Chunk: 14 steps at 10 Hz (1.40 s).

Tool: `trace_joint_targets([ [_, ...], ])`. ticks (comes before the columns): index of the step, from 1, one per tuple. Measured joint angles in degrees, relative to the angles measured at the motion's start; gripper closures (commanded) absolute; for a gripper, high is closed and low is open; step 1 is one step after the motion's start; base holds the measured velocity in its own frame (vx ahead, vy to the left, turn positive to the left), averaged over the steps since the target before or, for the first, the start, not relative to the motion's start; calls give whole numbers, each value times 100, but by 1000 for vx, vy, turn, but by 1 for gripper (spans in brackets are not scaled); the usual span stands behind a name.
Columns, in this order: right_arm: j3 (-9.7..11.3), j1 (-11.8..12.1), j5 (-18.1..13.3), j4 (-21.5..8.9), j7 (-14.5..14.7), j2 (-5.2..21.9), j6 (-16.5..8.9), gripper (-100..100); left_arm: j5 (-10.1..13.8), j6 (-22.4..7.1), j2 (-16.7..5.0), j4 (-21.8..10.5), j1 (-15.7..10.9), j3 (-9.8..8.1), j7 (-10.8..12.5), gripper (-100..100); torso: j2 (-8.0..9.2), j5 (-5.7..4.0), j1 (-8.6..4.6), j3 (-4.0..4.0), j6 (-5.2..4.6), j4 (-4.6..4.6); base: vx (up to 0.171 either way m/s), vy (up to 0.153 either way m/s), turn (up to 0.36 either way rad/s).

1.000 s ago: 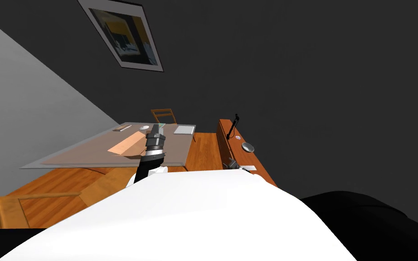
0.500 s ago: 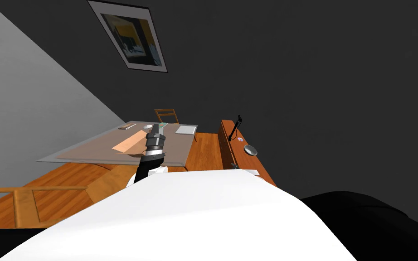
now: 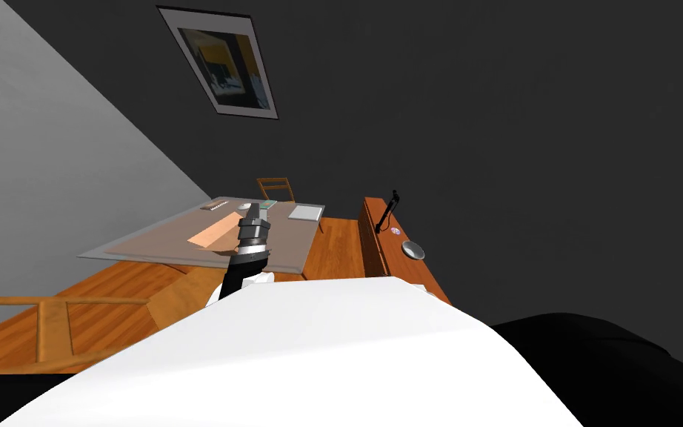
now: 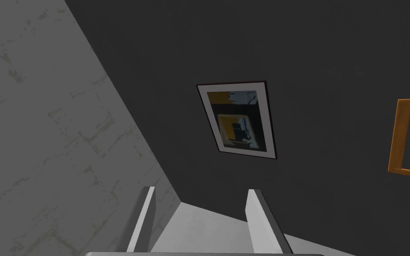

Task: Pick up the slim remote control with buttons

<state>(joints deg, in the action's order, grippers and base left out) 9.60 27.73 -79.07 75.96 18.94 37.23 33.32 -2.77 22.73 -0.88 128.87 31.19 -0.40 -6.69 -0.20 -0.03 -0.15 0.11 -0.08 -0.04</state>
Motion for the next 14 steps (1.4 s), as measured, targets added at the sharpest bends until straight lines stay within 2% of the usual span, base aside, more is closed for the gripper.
trace_joint_targets([
  [1,94,-14,-207,-78,-13,125,-21,-100,0,0,0,0,0,0,0,0,-4,0,-1,2,2,0,51,-29,47],
  [3,122,-80,-291,-356,99,166,10,-100,0,0,0,0,0,0,0,0,6,1,8,-3,-1,1,28,-13,29],
  [7,277,-159,-656,-732,164,457,49,-100,0,0,0,0,0,0,0,0,3,2,5,-2,2,1,37,-21,44],
  [11,439,-284,-981,-1414,470,659,108,-100,0,0,0,0,0,0,0,0,-6,0,-1,3,0,-1,65,-39,60],
  [12,533,-251,-1160,-1528,496,768,86,-100,0,0,0,0,0,0,0,0,-11,-1,-7,6,0,-2,65,-45,24],
  [14,614,-342,-1310,-1817,564,918,144,-100,0,0,0,0,0,0,0,0,-7,0,2,4,0,-2,69,-33,48],
])
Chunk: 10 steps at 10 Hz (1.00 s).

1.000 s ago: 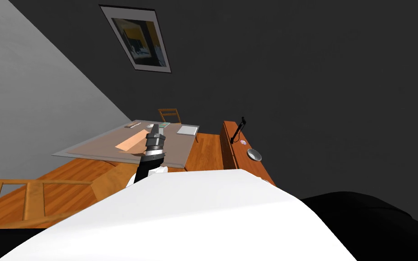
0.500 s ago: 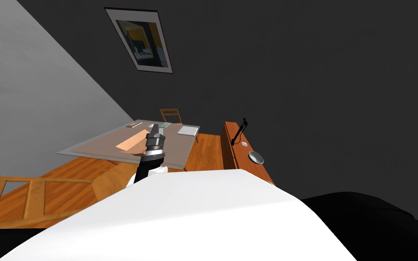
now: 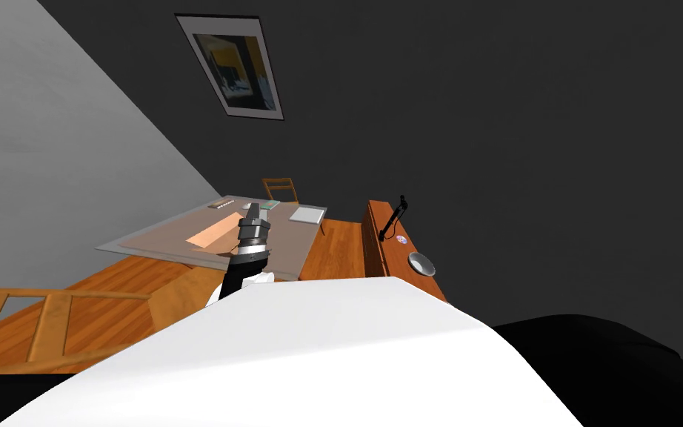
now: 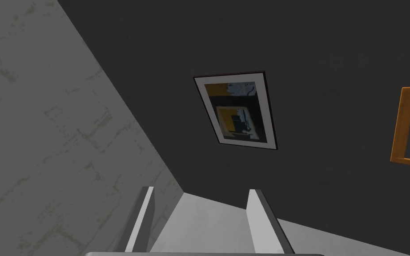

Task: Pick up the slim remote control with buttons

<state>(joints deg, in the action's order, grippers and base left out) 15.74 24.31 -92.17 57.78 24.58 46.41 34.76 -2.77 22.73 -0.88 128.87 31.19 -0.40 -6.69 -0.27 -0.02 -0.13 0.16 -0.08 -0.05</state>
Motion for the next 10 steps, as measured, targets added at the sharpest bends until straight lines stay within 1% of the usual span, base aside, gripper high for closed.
trace_joint_targets([
  [1,45,-98,-59,-283,127,69,55,-100,0,0,0,0,0,0,0,0,-6,-1,-4,3,2,-1,97,-41,48],
  [2,114,-106,-175,-408,168,179,92,-100,0,0,0,0,0,0,0,0,-11,-1,-4,6,0,-2,97,-39,36],
  [3,203,-85,-322,-452,107,265,88,-100,0,0,0,0,0,0,0,0,-13,-1,-2,7,0,-3,81,-55,23],
  [5,328,-186,-451,-788,199,286,101,-100,0,0,0,0,0,0,0,0,-2,-2,-6,2,0,-1,42,-36,15],
  [6,332,-187,-454,-803,217,291,107,0,0,0,0,0,0,0,0,0,10,-1,4,-5,0,2,5,-5,1],
  [7,331,-187,-454,-801,215,290,106,-100,0,0,0,0,0,0,0,0,18,1,11,-10,-1,4,-3,-38,69],
  [8,390,-186,-500,-814,163,208,27,-100,0,0,0,0,-1,0,0,0,23,-1,3,-13,0,5,0,-63,58],
  [9,424,-214,-485,-931,197,94,-70,-100,0,0,0,0,-1,0,0,0,24,-3,-6,-14,-1,5,20,-65,67],
  [10,492,-191,-536,-938,153,2,-188,-100,0,0,0,0,-1,0,0,0,19,-4,-8,-11,0,5,16,-61,36],
])
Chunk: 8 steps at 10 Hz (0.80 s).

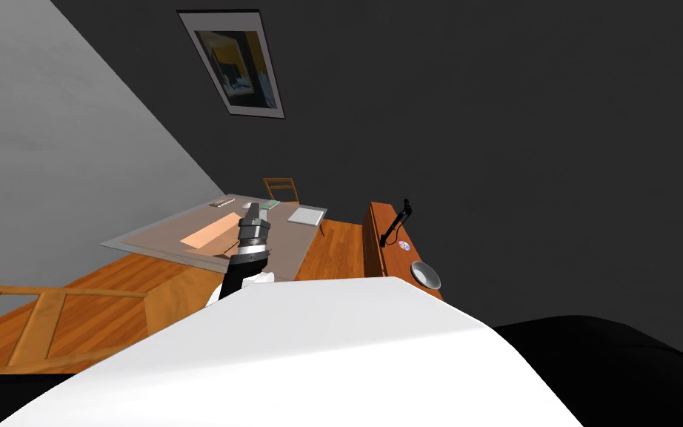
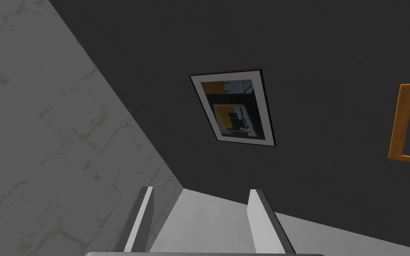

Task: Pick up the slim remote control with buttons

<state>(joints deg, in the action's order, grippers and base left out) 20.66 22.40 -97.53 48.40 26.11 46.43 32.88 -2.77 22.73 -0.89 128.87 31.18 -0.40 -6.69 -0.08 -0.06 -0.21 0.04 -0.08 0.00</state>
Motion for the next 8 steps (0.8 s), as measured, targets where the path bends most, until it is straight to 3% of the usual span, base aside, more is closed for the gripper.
trace_joint_targets([
  [1,30,9,-2,-47,-3,-79,-92,-100,0,0,0,0,0,0,0,0,0,1,0,0,-1,0,4,-26,6],
  [2,32,10,0,-55,5,-87,-109,100,0,0,0,0,0,0,0,0,3,3,11,-1,-1,0,-2,-5,-10],
  [6,38,16,-3,-55,9,-87,-102,100,0,0,1,0,0,0,0,0,2,4,18,-3,1,4,0,0,0],
  [7,38,17,-2,-56,7,-87,-102,0,0,0,1,0,0,0,0,0,2,4,18,-3,2,4,0,0,0],
  [8,37,17,-2,-56,7,-87,-102,100,0,0,1,0,0,0,0,0,2,4,19,-3,2,4,-13,53,-85],
])
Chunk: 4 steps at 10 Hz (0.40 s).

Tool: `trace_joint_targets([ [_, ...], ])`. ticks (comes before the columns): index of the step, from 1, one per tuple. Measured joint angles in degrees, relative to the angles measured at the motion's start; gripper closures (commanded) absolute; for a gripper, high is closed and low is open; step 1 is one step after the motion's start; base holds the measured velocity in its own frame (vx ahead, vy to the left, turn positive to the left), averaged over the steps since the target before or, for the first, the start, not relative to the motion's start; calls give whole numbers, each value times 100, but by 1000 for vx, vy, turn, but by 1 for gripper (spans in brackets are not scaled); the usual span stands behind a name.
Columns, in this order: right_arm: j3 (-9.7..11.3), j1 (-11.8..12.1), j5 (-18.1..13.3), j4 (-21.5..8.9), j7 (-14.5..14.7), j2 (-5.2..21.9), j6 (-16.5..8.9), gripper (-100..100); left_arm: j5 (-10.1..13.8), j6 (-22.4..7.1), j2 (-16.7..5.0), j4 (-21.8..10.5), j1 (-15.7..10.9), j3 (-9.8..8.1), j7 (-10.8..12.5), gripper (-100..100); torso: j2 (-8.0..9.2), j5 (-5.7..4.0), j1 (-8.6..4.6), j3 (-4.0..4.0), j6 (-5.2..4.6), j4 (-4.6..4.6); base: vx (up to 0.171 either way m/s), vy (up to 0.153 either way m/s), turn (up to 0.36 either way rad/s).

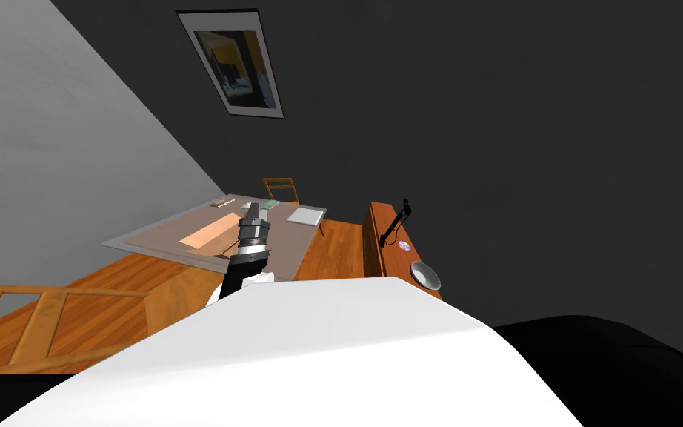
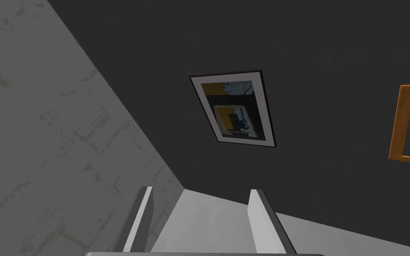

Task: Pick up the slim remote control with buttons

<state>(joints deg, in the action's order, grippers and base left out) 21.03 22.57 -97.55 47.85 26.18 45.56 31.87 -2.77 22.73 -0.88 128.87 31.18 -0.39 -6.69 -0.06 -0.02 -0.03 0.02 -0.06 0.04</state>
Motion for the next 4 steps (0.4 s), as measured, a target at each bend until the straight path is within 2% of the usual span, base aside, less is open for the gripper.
trace_joint_targets([
  [2,-106,-34,49,67,49,185,188,100,0,0,1,0,0,1,0,0,6,8,31,-3,-4,0,-10,80,-64],
  [3,-159,-5,79,125,69,272,276,100,0,0,1,0,0,1,0,0,2,9,32,-1,-2,0,0,30,-11],
  [4,-165,-1,84,130,75,281,297,0,0,0,0,0,0,0,0,0,0,5,19,0,-1,0,-1,7,-1],
])
